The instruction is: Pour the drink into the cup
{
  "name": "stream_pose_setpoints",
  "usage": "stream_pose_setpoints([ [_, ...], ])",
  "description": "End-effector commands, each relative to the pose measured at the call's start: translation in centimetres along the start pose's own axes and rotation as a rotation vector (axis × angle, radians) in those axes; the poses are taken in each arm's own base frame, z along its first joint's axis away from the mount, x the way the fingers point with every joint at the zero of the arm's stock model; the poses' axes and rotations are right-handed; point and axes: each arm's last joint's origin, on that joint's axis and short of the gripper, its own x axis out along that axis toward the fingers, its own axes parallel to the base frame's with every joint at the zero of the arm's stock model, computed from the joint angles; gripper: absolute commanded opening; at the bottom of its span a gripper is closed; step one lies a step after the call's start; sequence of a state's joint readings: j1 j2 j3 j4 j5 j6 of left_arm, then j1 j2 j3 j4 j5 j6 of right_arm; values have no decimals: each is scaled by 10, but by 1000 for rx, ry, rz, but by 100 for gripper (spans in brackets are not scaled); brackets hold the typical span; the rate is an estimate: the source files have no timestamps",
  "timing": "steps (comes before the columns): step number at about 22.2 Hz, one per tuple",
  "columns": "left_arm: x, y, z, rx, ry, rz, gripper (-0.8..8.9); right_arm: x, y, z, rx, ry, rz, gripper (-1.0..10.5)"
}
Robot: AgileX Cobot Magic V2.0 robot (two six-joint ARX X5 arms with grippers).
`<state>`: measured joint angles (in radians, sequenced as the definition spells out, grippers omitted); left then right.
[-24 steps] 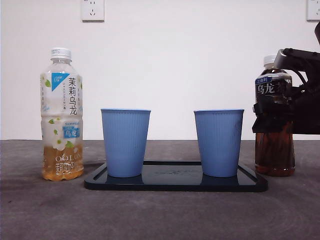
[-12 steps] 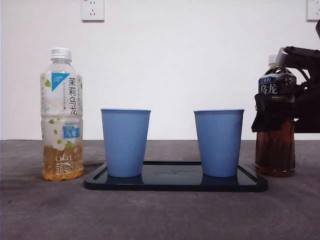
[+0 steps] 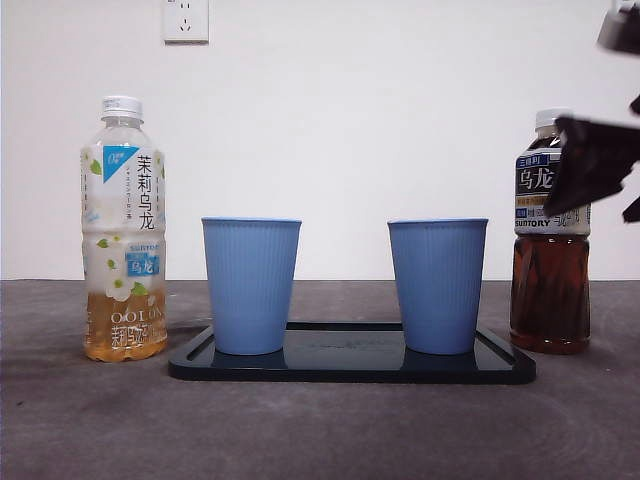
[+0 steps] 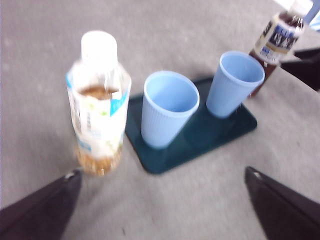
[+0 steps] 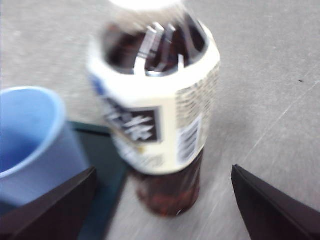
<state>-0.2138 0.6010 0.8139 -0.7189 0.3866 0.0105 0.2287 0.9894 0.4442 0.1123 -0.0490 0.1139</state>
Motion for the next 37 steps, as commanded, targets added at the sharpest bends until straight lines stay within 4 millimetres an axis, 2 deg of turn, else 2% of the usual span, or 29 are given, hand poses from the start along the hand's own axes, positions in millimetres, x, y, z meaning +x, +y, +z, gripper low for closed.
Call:
stream_pose_setpoints([
  [1, 7, 3, 4, 20, -16, 2, 605, -17, 6, 5, 34, -4, 20, 431],
  [8, 56, 22, -16, -40, 7, 41, 628, -82, 24, 3, 86, -63, 154, 431],
  [13, 93, 29, -39, -79, -11, 52, 627, -112, 26, 3, 124, -136, 214, 431],
  [20, 133, 35, -66, -46, 4, 121, 628, -126, 27, 12, 117, -177, 237, 431],
  [29, 164, 44, -70, -14, -24, 152, 626, -136, 28, 24, 109, -219, 260, 431],
  [37, 183, 51, -77, -8, -42, 179, 615, -142, 29, 30, 92, -238, 272, 431],
])
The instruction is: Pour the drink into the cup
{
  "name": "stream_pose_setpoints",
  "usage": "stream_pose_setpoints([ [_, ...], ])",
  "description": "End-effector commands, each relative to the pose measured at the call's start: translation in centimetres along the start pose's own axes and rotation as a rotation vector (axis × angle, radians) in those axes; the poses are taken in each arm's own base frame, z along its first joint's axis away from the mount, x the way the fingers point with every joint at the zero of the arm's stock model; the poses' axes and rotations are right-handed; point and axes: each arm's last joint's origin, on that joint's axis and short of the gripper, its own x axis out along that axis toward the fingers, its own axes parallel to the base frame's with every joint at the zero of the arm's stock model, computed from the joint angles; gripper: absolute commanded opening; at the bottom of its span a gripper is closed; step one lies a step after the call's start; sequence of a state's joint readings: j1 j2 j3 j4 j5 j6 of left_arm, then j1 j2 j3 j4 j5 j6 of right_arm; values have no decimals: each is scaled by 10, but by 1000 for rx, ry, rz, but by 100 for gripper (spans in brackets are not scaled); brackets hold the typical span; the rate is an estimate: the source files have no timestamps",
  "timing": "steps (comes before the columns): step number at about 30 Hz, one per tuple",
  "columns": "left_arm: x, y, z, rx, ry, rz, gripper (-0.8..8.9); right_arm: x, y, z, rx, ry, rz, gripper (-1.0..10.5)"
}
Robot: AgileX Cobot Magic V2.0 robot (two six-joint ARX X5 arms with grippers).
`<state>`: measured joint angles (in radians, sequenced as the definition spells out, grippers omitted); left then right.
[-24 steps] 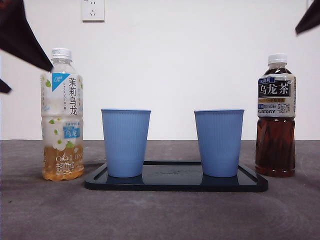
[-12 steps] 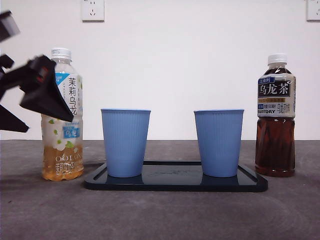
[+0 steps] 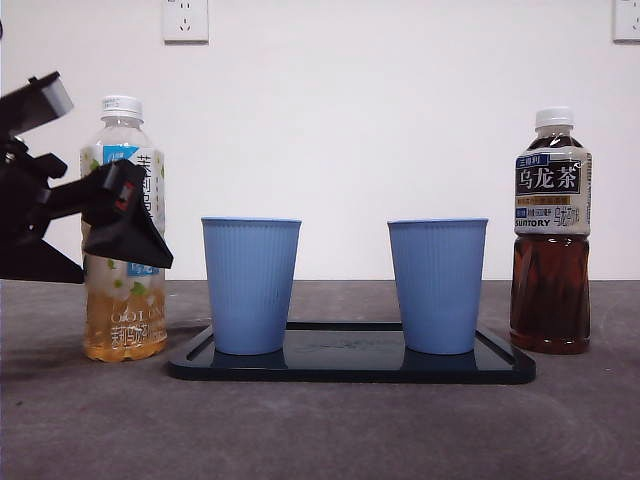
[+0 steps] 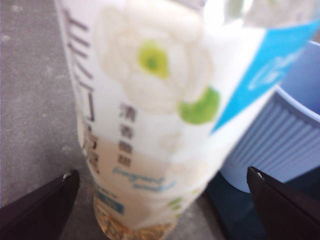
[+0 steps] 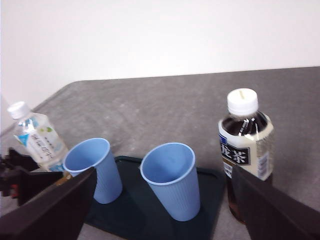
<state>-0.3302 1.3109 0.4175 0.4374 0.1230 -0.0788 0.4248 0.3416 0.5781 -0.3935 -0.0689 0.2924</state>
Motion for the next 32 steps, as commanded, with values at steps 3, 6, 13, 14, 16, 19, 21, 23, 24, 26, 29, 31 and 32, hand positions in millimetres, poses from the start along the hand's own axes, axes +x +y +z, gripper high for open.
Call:
stream_pose_setpoints([
  [3, 10, 2, -5, 20, -2, 45, 569, -3, 2, 5, -14, -10, 18, 431],
  [6, 13, 3, -8, 19, 3, 46, 471, -3, 2, 5, -14, -9, 19, 431],
  [13, 17, 3, -9, 20, -6, 46, 302, -3, 2, 5, -22, -9, 18, 431],
  [14, 17, 3, -8, 20, -13, 45, 285, -3, 2, 5, -22, -9, 18, 431],
  [16, 17, 3, -8, 21, -19, 45, 260, -3, 2, 5, -22, -9, 18, 431],
  [19, 17, 3, -8, 21, -19, 45, 238, -3, 2, 5, -26, -9, 18, 431],
  [21, 17, 3, -7, 22, -20, 45, 236, -3, 2, 5, -26, -9, 18, 431],
  [23, 15, 3, -6, 26, -28, 44, 211, -3, 2, 5, -33, -9, 18, 431],
  [24, 14, 3, -5, 33, -35, 44, 208, -3, 2, 5, -35, -9, 18, 430],
  [26, 11, 2, 0, 54, -56, 43, 208, -3, 2, 5, -38, -9, 18, 431],
  [29, 5, 1, 6, 75, -89, 42, 208, -3, 2, 5, -40, -9, 18, 431],
  [31, 1, 0, 10, 84, -102, 43, 208, -3, 2, 5, -41, -9, 18, 430],
  [32, -1, 0, 12, 92, -107, 47, 208, -3, 2, 5, -41, -9, 18, 430],
])
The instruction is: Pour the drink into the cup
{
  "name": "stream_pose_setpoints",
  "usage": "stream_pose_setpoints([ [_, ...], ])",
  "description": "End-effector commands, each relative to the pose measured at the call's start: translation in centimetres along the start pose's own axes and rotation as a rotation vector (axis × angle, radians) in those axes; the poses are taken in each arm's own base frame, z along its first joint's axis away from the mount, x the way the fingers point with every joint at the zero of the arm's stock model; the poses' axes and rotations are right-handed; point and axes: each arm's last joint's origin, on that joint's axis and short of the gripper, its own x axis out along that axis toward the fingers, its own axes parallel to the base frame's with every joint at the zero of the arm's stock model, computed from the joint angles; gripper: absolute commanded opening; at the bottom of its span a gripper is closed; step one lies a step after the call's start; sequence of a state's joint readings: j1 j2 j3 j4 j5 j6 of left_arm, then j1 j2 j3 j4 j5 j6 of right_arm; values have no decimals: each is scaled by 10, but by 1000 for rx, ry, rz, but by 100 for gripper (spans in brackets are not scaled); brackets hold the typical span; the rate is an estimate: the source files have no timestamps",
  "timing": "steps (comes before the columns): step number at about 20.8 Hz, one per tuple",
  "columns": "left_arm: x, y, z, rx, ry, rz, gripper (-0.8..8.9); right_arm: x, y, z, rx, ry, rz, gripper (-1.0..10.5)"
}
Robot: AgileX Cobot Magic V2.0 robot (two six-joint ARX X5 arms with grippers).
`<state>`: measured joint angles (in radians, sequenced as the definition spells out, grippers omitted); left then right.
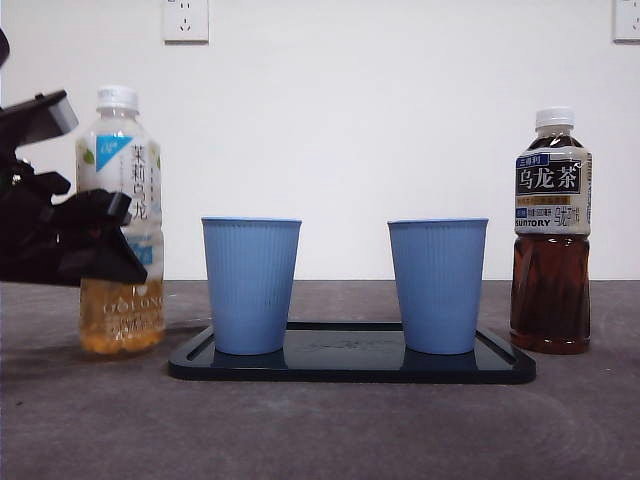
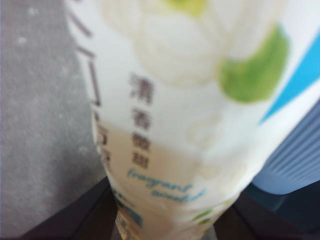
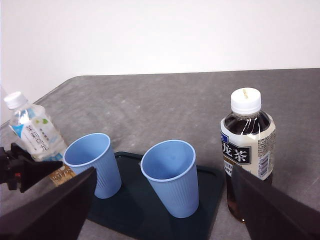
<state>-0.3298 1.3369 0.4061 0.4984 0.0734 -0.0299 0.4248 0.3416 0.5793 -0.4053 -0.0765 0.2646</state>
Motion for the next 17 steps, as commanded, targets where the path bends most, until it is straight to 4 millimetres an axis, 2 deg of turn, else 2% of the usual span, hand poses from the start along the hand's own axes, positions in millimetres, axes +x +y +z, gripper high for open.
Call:
stream_pose_setpoints([
  [1, -6, -2, 16, 49, -83, 3, 208, -3, 2, 5, -14, -22, 14, 430],
  [7, -18, -2, 40, 144, -52, 38, 208, -3, 2, 5, -20, -21, 14, 430],
  [17, -44, 0, 102, 441, 122, 226, 208, -3, 2, 5, -21, -21, 15, 430],
])
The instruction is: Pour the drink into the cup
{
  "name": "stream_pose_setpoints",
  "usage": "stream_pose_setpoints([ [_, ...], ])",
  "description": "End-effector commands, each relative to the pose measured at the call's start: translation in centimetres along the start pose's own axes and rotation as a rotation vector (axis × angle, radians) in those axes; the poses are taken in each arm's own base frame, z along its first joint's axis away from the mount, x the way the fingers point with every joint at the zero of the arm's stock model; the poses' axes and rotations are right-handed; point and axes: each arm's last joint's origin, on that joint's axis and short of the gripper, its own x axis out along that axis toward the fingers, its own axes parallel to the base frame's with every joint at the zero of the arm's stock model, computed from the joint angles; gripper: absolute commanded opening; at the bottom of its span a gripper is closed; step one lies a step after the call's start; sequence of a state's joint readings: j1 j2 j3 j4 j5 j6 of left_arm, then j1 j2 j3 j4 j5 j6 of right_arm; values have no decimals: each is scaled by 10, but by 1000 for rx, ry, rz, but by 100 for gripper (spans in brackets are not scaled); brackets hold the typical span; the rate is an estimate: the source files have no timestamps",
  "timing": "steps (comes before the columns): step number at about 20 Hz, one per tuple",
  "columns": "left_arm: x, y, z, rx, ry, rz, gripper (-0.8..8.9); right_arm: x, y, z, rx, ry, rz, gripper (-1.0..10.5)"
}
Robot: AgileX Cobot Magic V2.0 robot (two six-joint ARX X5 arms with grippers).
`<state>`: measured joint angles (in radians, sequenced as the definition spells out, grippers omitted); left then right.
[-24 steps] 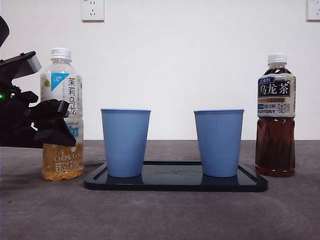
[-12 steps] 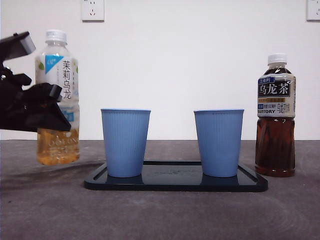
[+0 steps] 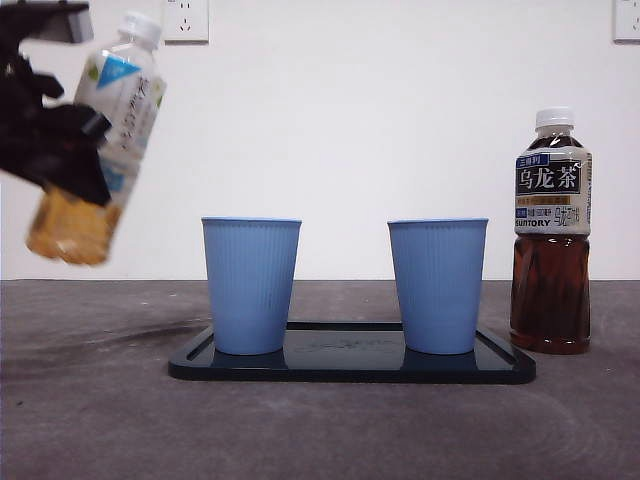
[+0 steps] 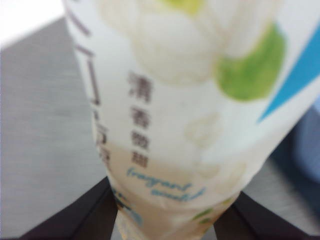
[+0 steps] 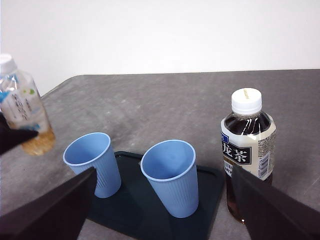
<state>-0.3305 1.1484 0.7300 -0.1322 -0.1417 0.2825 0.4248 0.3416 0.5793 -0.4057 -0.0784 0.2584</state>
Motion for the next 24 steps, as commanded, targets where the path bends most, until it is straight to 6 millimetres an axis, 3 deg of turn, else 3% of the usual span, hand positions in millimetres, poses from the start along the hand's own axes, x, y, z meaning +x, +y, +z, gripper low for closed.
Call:
stream_pose_setpoints([
  [1, -13, 9, 22, 157, -16, 53, 208, -3, 2, 5, -15, -21, 13, 431],
  [13, -48, 23, 61, 617, 153, 223, 208, -3, 2, 4, -38, -11, 10, 430],
  [24, -50, 9, 68, 827, 230, 302, 184, -3, 1, 2, -62, 15, 6, 430],
])
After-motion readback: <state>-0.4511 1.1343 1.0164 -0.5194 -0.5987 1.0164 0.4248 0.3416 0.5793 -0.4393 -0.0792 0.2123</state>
